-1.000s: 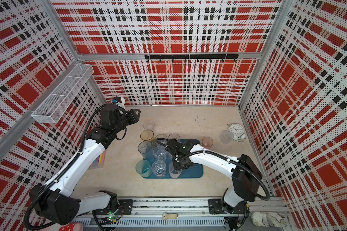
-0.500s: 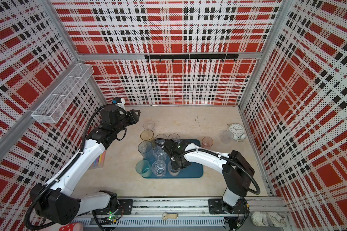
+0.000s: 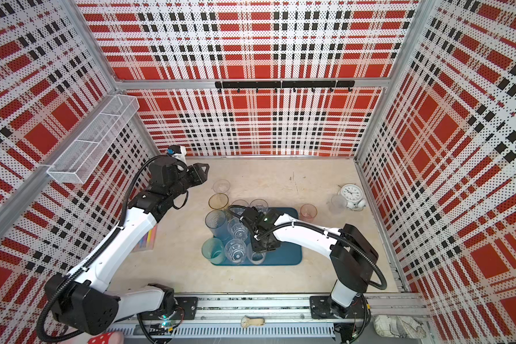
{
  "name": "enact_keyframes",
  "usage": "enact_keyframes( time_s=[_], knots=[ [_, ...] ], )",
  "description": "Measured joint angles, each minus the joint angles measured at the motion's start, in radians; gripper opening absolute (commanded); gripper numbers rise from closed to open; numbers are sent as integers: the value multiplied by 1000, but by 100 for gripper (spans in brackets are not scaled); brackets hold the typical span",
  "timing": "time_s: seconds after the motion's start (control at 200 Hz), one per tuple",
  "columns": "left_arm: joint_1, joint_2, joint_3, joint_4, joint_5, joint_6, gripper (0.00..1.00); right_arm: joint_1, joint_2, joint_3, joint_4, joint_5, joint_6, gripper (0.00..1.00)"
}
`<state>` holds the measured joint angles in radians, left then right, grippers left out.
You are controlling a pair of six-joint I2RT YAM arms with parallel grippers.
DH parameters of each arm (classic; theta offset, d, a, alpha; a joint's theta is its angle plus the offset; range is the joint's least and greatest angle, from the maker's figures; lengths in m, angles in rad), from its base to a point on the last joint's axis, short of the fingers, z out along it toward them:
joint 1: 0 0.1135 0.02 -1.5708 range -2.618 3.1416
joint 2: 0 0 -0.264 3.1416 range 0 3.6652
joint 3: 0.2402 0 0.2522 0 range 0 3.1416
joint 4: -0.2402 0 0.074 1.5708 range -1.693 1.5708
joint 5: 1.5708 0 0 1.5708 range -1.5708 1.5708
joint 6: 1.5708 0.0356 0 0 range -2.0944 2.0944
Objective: Place the glasses into the tray
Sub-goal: Place the glass on the tray.
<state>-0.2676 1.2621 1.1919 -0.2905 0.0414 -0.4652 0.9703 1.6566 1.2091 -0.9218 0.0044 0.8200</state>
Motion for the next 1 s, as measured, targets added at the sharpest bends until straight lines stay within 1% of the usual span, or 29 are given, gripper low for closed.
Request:
enact_keyframes(
  time_s=[0.05,0.095,0.23,0.286,0.366,0.471,0.551,0.676,0.777,0.867,0.917,1.002],
  knots=[
    [0,0,0,1,0,0,51,0,0,-3,2,-3,3,28],
    [0,0,0,2,0,0,51,-2,-1,-3,1,-5,4,32],
    [0,0,0,6,0,0,51,-23,-34,11,-26,-2,-11,50],
    [0,0,0,6,-2,0,51,-42,-64,27,-43,-9,-38,55],
    [-6,0,0,6,-18,2,51,-107,-126,76,-66,-34,-66,60],
    [-38,7,6,7,-66,13,52,-226,-210,142,-73,-63,-110,61],
    [-103,27,27,6,-118,28,53,-331,-262,168,-79,-75,-140,61],
    [-262,100,87,24,-207,71,57,-540,-307,164,-89,-64,-206,61],
    [-389,183,133,51,-246,91,60,-729,-323,126,-73,-61,-260,61],
    [-483,266,164,79,-269,113,64,-878,-328,66,-45,-63,-288,61],
    [-529,310,179,90,-282,123,65,-935,-328,28,-26,-63,-299,62],
    [-597,377,194,106,-307,158,67,-976,-326,-33,7,-67,-307,62]
  ],
)
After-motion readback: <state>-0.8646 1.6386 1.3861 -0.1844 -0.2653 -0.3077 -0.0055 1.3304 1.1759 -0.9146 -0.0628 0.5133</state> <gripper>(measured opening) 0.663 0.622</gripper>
